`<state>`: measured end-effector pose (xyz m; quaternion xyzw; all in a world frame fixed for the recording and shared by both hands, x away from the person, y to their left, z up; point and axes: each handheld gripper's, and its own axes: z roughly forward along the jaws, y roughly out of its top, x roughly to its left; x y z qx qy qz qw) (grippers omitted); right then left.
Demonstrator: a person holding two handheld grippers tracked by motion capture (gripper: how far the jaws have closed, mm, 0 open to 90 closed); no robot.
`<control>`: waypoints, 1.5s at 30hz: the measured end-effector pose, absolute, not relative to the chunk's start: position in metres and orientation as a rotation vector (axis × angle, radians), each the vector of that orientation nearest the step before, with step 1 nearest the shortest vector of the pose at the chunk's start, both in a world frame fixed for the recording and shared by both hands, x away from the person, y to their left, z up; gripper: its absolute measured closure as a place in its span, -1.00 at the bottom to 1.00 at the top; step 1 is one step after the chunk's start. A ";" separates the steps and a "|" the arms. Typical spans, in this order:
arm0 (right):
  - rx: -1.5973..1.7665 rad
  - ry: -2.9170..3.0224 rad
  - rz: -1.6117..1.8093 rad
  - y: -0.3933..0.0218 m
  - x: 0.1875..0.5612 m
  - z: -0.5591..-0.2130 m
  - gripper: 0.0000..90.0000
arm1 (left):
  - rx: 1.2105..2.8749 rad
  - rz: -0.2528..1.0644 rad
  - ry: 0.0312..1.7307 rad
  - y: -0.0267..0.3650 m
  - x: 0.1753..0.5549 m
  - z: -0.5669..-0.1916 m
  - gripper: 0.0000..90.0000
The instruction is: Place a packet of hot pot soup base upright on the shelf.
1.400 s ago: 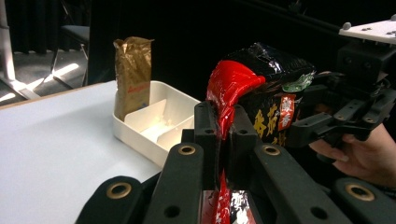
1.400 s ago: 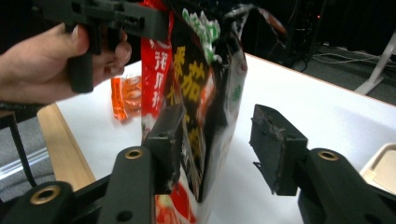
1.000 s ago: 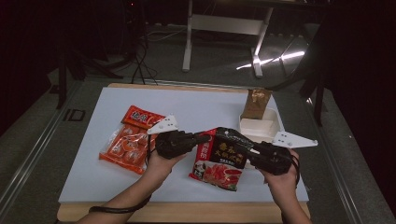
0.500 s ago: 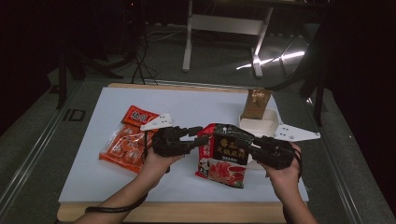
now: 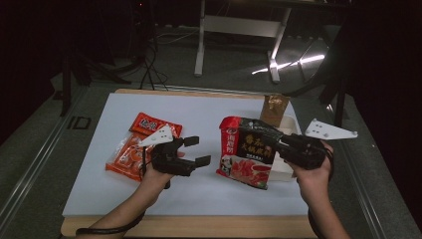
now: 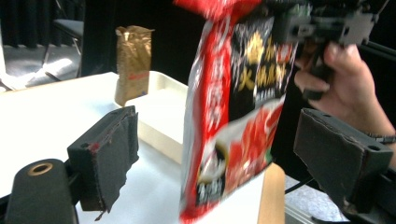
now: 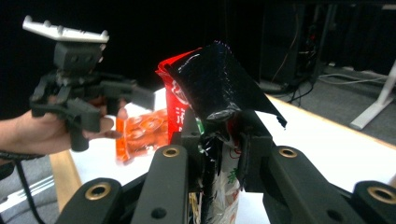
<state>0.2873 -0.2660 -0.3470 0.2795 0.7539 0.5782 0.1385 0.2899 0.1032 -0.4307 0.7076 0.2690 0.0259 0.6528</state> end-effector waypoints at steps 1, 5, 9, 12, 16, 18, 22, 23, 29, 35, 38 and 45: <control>0.808 2.167 1.674 -0.269 0.289 -0.344 0.69 | 1.612 0.066 0.617 0.106 0.289 -0.432 -0.74; 0.817 2.137 1.666 -0.278 0.295 -0.334 0.69 | 1.635 0.045 0.632 0.117 0.286 -0.439 -0.82; 0.836 2.116 1.661 -0.287 0.304 -0.327 0.69 | 1.643 0.070 0.640 0.129 0.282 -0.444 -0.82; 0.849 2.104 1.658 -0.293 0.310 -0.324 0.69 | 1.644 0.097 0.654 0.138 0.279 -0.447 -0.83; 0.859 2.085 1.650 -0.299 0.317 -0.321 0.68 | 1.647 0.114 0.670 0.145 0.275 -0.451 -0.87; 0.870 2.072 1.659 -0.302 0.321 -0.320 0.68 | 1.662 0.129 0.679 0.149 0.272 -0.455 -0.91; 0.886 2.039 1.648 -0.311 0.329 -0.319 0.68 | 1.676 0.145 0.697 0.157 0.266 -0.463 -0.95; 0.887 2.032 1.651 -0.313 0.332 -0.319 0.68 | 1.675 0.151 0.705 0.159 0.265 -0.465 -0.95; 0.940 2.000 1.630 -0.328 0.351 -0.318 0.68 | 1.700 0.171 0.722 0.173 0.255 -0.480 -0.95; 0.997 1.963 1.606 -0.343 0.368 -0.317 0.68 | 1.666 0.169 0.773 0.185 0.251 -0.492 -0.95; 1.013 1.956 1.601 -0.348 0.373 -0.319 0.68 | 1.663 0.175 0.782 0.188 0.251 -0.494 -0.95; 1.041 1.930 1.608 -0.365 0.392 -0.332 0.68 | 1.648 0.187 0.795 0.191 0.253 -0.499 -0.95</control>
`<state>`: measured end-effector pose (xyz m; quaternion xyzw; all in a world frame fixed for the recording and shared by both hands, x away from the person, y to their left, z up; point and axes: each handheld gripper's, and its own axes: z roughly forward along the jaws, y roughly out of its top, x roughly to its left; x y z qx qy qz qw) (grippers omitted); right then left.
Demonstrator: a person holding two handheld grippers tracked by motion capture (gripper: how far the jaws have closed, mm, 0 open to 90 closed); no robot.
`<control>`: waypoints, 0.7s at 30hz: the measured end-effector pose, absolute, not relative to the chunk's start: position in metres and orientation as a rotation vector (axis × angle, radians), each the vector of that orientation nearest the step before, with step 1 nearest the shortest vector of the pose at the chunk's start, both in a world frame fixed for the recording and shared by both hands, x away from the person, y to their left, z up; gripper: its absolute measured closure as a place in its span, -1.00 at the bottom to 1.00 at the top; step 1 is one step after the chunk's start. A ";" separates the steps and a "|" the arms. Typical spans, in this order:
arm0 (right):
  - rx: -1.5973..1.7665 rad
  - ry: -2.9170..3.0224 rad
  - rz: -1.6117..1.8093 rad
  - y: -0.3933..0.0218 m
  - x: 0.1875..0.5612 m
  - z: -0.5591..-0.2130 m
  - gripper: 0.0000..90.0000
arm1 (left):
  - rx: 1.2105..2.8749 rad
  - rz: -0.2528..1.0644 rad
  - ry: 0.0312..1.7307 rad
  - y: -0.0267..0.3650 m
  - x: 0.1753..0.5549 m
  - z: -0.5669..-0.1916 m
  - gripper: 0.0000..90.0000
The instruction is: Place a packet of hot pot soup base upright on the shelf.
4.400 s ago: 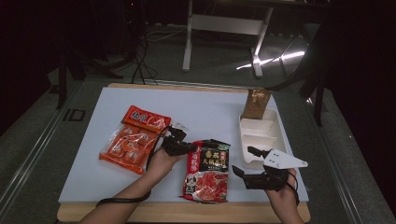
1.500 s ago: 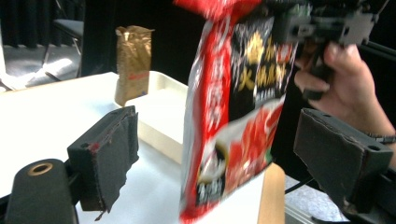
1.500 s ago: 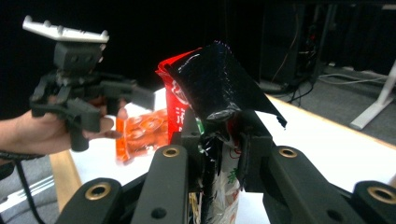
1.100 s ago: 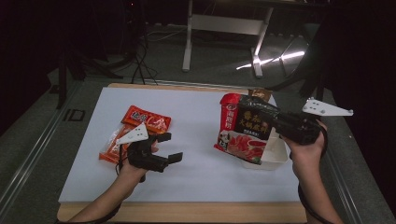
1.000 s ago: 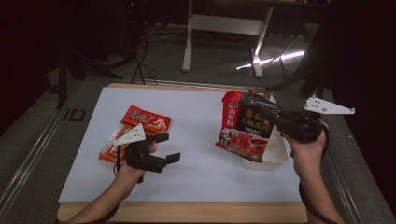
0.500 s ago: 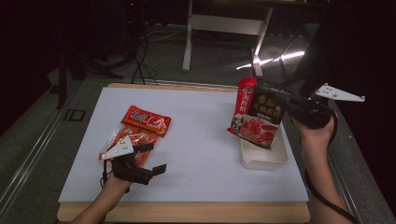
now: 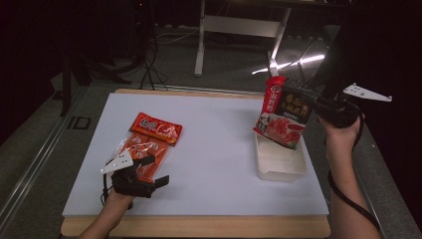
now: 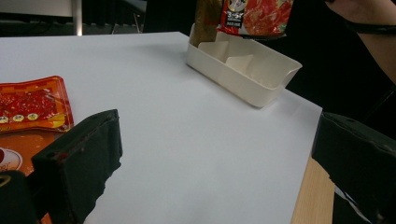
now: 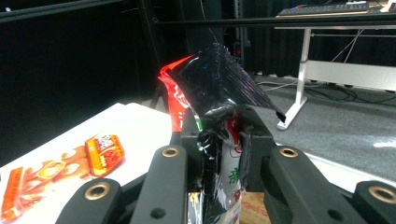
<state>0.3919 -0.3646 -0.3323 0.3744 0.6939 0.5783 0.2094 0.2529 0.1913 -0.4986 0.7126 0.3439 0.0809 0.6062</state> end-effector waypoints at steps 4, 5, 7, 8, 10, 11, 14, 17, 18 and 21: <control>1.058 1.938 1.609 -0.372 0.403 -0.342 0.67 | 1.647 0.182 0.797 0.191 0.253 -0.501 -0.95; 1.059 1.941 1.604 -0.374 0.405 -0.344 0.67 | 1.649 0.182 0.796 0.191 0.253 -0.501 -0.95; 1.070 1.947 1.603 -0.378 0.411 -0.349 0.67 | 1.648 0.171 0.794 0.191 0.253 -0.502 -0.95; 1.073 1.947 1.603 -0.379 0.412 -0.350 0.67 | 1.653 0.168 0.792 0.190 0.253 -0.503 -0.95; 1.086 1.949 1.597 -0.381 0.416 -0.355 0.67 | 1.658 0.167 0.792 0.190 0.253 -0.504 -0.95; 1.086 1.949 1.597 -0.381 0.416 -0.355 0.67 | 1.658 0.167 0.792 0.190 0.253 -0.504 -0.95; 1.094 1.958 1.572 -0.381 0.423 -0.363 0.66 | 1.652 0.149 0.779 0.190 0.253 -0.504 -0.95; 1.097 1.983 1.552 -0.379 0.428 -0.369 0.66 | 1.645 0.142 0.774 0.190 0.252 -0.505 -0.95; 1.090 1.992 1.552 -0.378 0.430 -0.371 0.66 | 1.645 0.142 0.775 0.190 0.252 -0.505 -0.95; 1.060 2.008 1.539 -0.376 0.432 -0.376 0.65 | 1.642 0.139 0.775 0.191 0.253 -0.505 -0.95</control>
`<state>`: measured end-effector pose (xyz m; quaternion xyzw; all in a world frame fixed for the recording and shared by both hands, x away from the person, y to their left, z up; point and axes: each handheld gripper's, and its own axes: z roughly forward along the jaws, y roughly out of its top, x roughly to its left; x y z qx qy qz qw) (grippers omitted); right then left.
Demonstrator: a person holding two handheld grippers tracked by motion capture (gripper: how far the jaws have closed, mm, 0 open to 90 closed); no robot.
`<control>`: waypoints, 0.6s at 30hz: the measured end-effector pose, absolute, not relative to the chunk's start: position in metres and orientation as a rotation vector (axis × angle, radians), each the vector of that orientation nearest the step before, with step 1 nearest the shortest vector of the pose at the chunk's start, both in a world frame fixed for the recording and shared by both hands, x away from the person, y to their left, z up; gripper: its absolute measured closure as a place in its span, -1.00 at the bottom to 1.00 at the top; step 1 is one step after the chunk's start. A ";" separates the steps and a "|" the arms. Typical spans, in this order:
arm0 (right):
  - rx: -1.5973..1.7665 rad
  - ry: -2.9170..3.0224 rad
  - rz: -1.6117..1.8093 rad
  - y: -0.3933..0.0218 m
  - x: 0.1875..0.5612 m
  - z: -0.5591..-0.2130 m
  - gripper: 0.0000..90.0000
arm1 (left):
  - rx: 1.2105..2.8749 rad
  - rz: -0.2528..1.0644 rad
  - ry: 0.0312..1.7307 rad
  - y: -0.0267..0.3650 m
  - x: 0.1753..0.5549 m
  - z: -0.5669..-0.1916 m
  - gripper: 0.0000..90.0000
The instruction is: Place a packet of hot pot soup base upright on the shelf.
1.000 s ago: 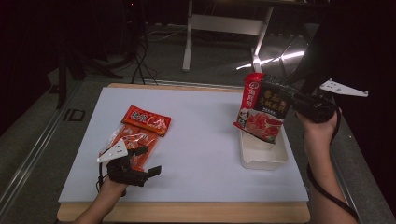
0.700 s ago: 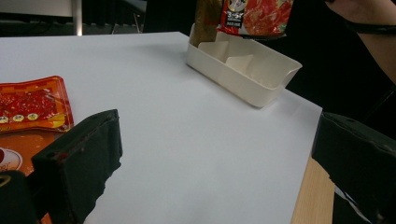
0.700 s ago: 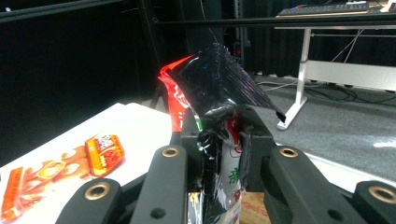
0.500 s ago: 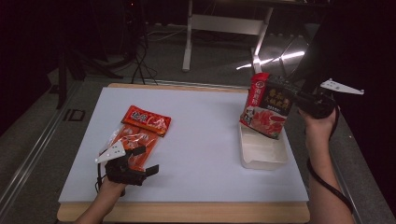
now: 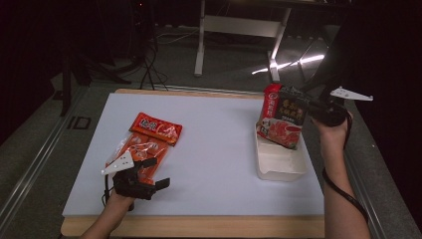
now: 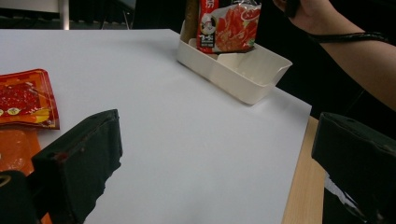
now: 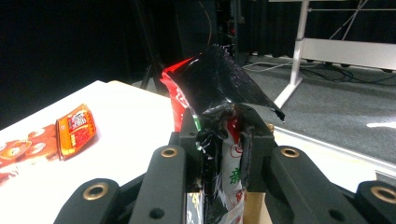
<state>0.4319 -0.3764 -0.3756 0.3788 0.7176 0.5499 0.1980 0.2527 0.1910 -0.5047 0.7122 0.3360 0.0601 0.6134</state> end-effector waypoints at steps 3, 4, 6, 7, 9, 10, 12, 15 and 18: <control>1.048 2.020 1.557 -0.377 0.434 -0.378 0.64 | 1.631 0.128 0.776 0.192 0.253 -0.505 -0.95; 1.043 2.028 1.567 -0.377 0.434 -0.380 0.64 | 1.631 0.127 0.775 0.192 0.253 -0.505 -0.95; 1.036 2.040 1.582 -0.377 0.435 -0.383 0.63 | 1.629 0.125 0.778 0.193 0.254 -0.505 -0.95; 1.039 2.038 1.593 -0.377 0.435 -0.384 0.63 | 1.629 0.123 0.780 0.193 0.254 -0.506 -0.95; 1.033 2.039 1.622 -0.376 0.435 -0.385 0.61 | 1.630 0.124 0.779 0.193 0.254 -0.506 -0.95; 1.030 2.038 1.632 -0.375 0.434 -0.386 0.61 | 1.633 0.126 0.780 0.193 0.253 -0.505 -0.95; 1.005 2.051 1.640 -0.372 0.435 -0.388 0.60 | 1.632 0.127 0.779 0.193 0.253 -0.506 -0.95; 1.001 2.072 1.633 -0.368 0.436 -0.390 0.59 | 1.634 0.125 0.780 0.193 0.253 -0.506 -0.95; 1.009 2.109 1.629 -0.361 0.436 -0.399 0.58 | 1.637 0.126 0.781 0.193 0.253 -0.506 -0.95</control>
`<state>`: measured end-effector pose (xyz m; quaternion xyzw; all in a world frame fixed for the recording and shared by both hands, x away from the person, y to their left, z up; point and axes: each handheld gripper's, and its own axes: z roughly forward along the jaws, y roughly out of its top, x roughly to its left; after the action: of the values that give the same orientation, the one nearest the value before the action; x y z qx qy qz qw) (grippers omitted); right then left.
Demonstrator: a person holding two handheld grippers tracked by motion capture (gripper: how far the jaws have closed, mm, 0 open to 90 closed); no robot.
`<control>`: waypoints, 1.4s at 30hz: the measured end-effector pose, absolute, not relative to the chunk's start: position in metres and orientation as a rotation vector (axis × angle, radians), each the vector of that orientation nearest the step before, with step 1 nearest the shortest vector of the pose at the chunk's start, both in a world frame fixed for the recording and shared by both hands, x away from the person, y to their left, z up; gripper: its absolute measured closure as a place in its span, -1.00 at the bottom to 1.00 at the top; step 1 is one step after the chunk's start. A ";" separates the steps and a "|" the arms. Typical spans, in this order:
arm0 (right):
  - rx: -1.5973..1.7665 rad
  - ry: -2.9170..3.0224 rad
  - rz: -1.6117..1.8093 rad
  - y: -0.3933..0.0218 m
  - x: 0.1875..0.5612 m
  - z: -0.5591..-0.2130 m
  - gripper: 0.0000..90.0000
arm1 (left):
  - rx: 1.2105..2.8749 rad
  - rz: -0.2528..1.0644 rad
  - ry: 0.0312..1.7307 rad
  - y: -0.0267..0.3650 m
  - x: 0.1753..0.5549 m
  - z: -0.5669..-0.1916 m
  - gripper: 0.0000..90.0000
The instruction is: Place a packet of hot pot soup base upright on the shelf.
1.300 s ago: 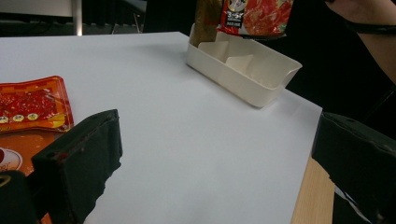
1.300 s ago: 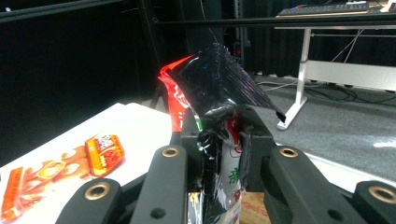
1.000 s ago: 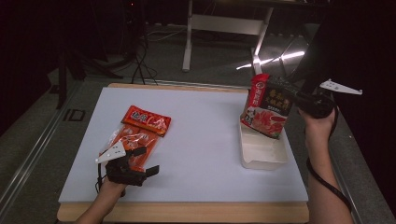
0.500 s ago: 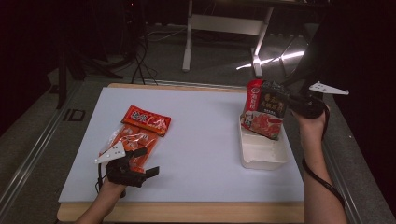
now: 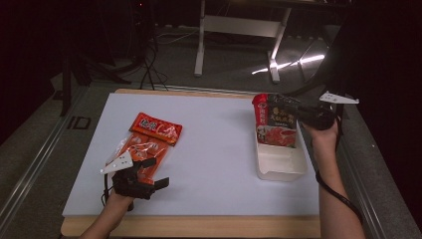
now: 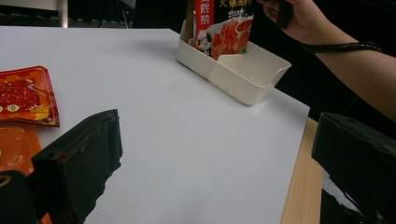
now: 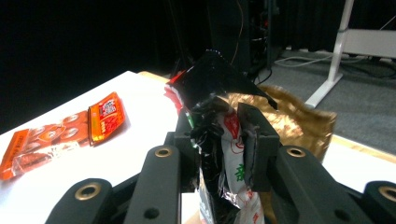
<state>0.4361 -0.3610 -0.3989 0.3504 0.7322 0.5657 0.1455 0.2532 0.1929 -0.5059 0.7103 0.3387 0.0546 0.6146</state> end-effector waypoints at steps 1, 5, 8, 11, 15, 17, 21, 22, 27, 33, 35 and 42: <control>1.005 2.101 1.637 -0.361 0.435 -0.401 0.57 | 1.636 0.126 0.780 0.193 0.253 -0.506 -0.95; 1.007 2.088 1.665 -0.365 0.431 -0.404 0.56 | 1.638 0.126 0.781 0.193 0.253 -0.507 -0.95; 1.014 2.090 1.653 -0.367 0.429 -0.408 0.54 | 1.639 0.128 0.771 0.192 0.253 -0.507 -0.95; 1.028 2.083 1.650 -0.373 0.424 -0.419 0.54 | 1.638 0.132 0.769 0.193 0.253 -0.507 -0.95; 1.067 2.055 1.656 -0.385 0.418 -0.426 0.52 | 1.640 0.125 0.775 0.192 0.254 -0.507 -0.95; 1.095 2.050 1.636 -0.390 0.415 -0.428 0.52 | 1.641 0.122 0.770 0.192 0.254 -0.507 -0.95; 1.124 2.046 1.614 -0.399 0.411 -0.432 0.50 | 1.642 0.119 0.764 0.191 0.253 -0.507 -0.95; 1.125 2.044 1.616 -0.400 0.409 -0.433 0.46 | 1.642 0.118 0.766 0.191 0.253 -0.507 -0.95; 1.150 2.036 1.607 -0.401 0.405 -0.427 0.26 | 1.644 0.117 0.769 0.192 0.254 -0.508 -0.95; 1.153 2.006 1.593 -0.401 0.396 -0.411 0.00 | 1.651 0.137 0.747 0.191 0.254 -0.507 -0.95; 1.128 1.952 1.600 -0.398 0.387 -0.393 -0.17 | 1.659 0.136 0.743 0.191 0.254 -0.507 -0.94; 1.028 1.892 1.619 -0.376 0.364 -0.361 -0.55 | 1.690 0.155 0.720 0.190 0.255 -0.507 -0.94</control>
<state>0.3645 -0.3763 -0.3606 0.3721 0.6847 0.5860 0.2220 0.2548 0.1895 -0.5073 0.7303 0.3113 0.0670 0.6044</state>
